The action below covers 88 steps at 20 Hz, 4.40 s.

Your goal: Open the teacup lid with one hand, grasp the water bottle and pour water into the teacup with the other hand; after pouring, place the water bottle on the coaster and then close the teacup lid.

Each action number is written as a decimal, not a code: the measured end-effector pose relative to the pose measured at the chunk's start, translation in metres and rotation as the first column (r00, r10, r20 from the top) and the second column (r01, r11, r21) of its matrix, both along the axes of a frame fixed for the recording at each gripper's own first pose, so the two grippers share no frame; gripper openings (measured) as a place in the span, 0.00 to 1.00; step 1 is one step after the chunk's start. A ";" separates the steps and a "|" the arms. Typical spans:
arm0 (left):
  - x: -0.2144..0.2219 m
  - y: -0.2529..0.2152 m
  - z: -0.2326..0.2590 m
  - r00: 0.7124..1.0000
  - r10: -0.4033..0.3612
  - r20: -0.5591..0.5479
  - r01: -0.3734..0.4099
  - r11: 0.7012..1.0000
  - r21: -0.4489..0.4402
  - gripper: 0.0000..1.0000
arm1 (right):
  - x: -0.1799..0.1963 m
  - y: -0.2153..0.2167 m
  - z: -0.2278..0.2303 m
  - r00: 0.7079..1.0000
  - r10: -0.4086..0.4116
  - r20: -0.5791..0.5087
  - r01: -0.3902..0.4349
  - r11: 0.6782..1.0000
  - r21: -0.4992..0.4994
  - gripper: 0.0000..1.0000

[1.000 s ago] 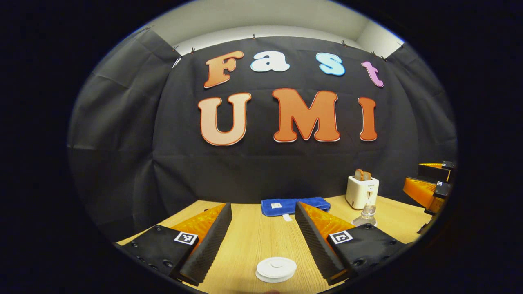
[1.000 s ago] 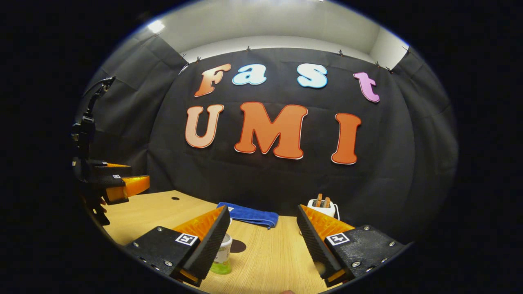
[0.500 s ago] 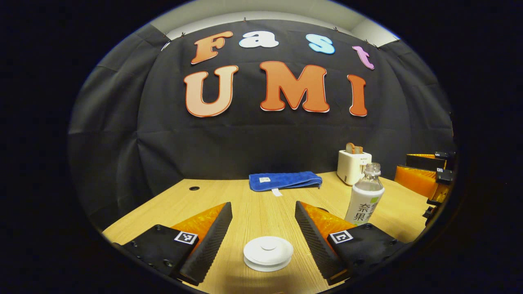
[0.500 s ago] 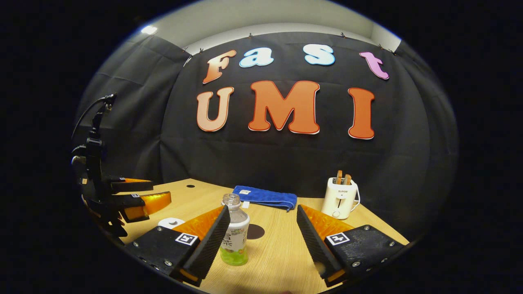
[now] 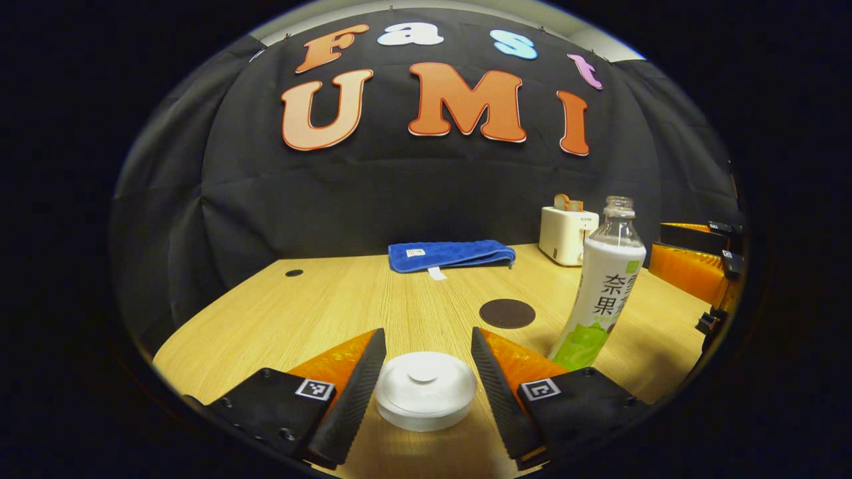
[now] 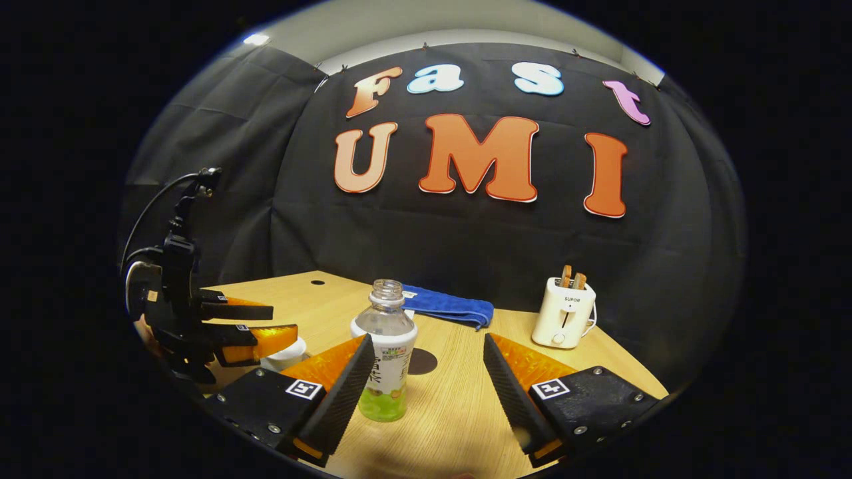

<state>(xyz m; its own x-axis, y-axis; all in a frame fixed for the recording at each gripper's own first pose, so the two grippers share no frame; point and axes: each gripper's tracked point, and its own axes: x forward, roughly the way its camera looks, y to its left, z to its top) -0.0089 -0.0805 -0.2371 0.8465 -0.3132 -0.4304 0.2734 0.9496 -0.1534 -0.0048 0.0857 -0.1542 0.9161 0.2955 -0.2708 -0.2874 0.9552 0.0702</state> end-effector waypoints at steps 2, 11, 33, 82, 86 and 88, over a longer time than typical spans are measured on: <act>0.002 0.002 -0.009 1.000 0.004 -0.027 -0.004 1.000 0.017 0.84 | 0.000 0.000 -0.004 1.000 0.006 -0.009 -0.006 1.000 -0.002 0.98; 0.005 0.002 -0.017 0.999 0.011 -0.034 -0.010 0.999 0.051 0.48 | 0.002 0.004 -0.014 0.999 0.028 -0.021 -0.028 0.999 -0.015 0.98; 0.009 0.092 0.034 0.973 0.213 0.088 -0.214 0.977 0.005 0.35 | 0.008 0.060 -0.085 0.967 0.140 -0.213 -0.128 0.989 0.067 0.89; -0.032 0.188 0.002 0.938 0.338 0.077 -0.340 0.940 0.017 0.36 | 0.074 0.109 -0.053 0.791 0.608 0.064 -0.017 0.126 -0.992 0.65; -0.033 0.189 0.005 0.937 0.339 0.085 -0.341 0.940 0.012 0.36 | 0.081 0.112 -0.042 0.763 0.641 0.086 0.056 0.068 -0.996 0.62; -0.033 0.191 0.005 0.936 0.340 0.089 -0.343 0.939 0.018 0.36 | 0.082 0.113 -0.039 0.749 0.656 0.094 0.088 0.042 -0.995 0.61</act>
<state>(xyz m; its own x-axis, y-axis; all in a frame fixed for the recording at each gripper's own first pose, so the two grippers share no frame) -0.0415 0.1100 -0.2316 0.9332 0.0143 -0.3591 -0.0582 0.9920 -0.1119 0.0773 0.1984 -0.1929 0.8899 0.4097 -0.2006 -0.1768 -0.0955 -0.9796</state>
